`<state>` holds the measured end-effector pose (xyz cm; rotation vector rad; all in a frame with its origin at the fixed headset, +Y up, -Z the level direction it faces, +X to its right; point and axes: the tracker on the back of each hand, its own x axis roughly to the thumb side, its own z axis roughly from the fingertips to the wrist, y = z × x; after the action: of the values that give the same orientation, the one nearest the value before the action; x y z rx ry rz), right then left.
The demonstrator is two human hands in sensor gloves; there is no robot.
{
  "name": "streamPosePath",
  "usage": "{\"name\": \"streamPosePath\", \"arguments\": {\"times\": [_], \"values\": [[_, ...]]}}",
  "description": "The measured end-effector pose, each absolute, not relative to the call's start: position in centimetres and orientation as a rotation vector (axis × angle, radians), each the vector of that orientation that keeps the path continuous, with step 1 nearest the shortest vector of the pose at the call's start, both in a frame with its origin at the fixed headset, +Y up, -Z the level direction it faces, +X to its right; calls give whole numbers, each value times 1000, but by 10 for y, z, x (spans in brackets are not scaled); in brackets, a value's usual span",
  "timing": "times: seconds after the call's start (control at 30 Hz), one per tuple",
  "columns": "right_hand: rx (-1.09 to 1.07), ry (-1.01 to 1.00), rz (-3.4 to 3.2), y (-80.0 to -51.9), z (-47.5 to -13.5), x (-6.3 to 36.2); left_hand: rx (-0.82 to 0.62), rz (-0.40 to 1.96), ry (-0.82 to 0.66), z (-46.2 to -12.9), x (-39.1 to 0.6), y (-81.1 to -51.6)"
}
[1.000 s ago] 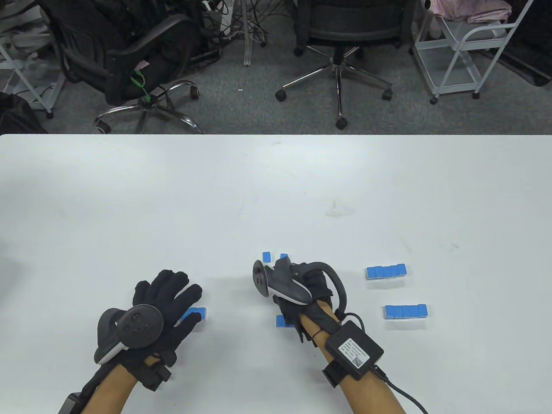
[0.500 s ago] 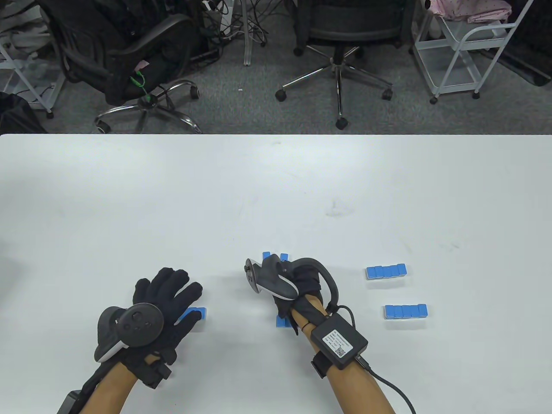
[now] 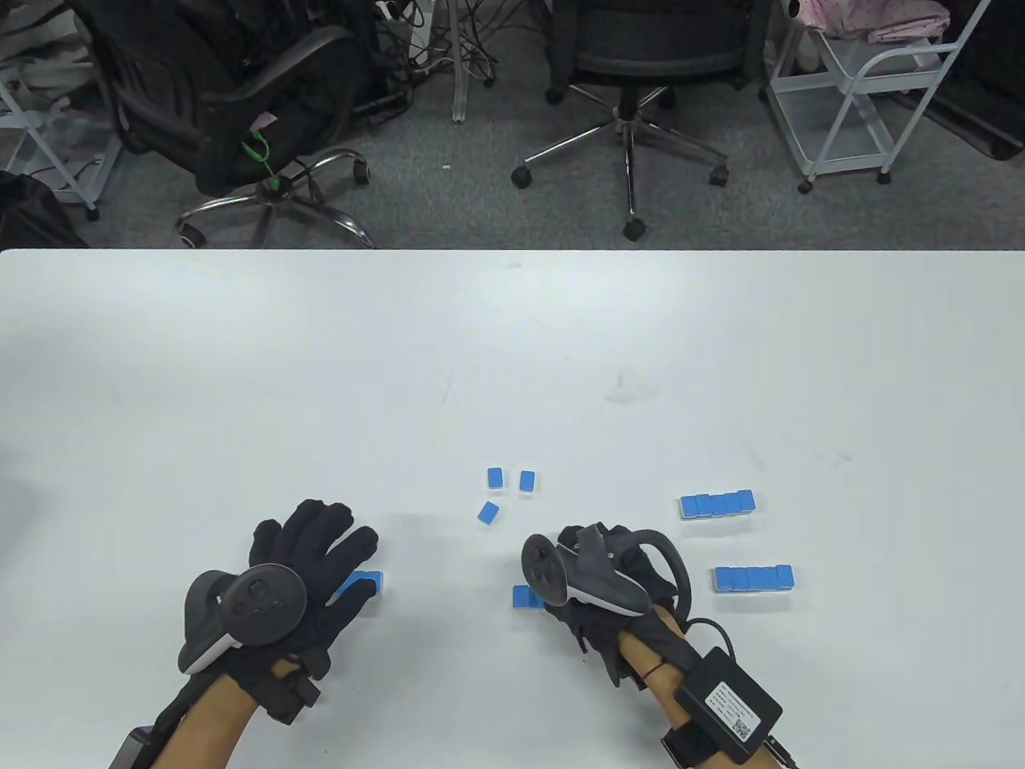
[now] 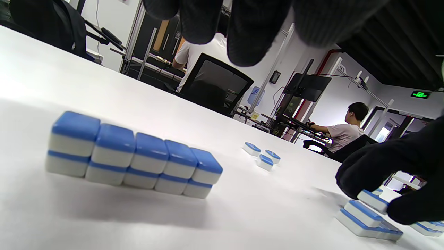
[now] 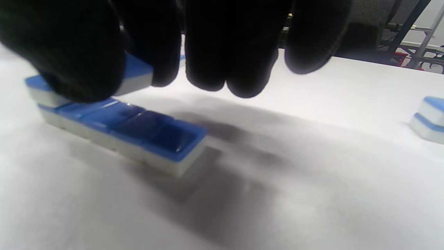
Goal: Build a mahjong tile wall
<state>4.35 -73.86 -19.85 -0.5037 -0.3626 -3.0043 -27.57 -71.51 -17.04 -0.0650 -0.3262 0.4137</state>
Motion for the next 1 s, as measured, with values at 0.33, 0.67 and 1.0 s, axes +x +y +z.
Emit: {"name": "streamPosePath", "arguments": {"times": [0.33, 0.67, 1.0], "values": [[-544, -244, -2951, -740, -189, 35, -65, 418, -302, -169, -279, -716], [-570, -267, -2965, -741, -187, 31, -65, 419, -301, -169, -280, -715], [-562, -282, -2949, -739, -186, 31, -64, 418, -302, -168, -280, -715]]}}
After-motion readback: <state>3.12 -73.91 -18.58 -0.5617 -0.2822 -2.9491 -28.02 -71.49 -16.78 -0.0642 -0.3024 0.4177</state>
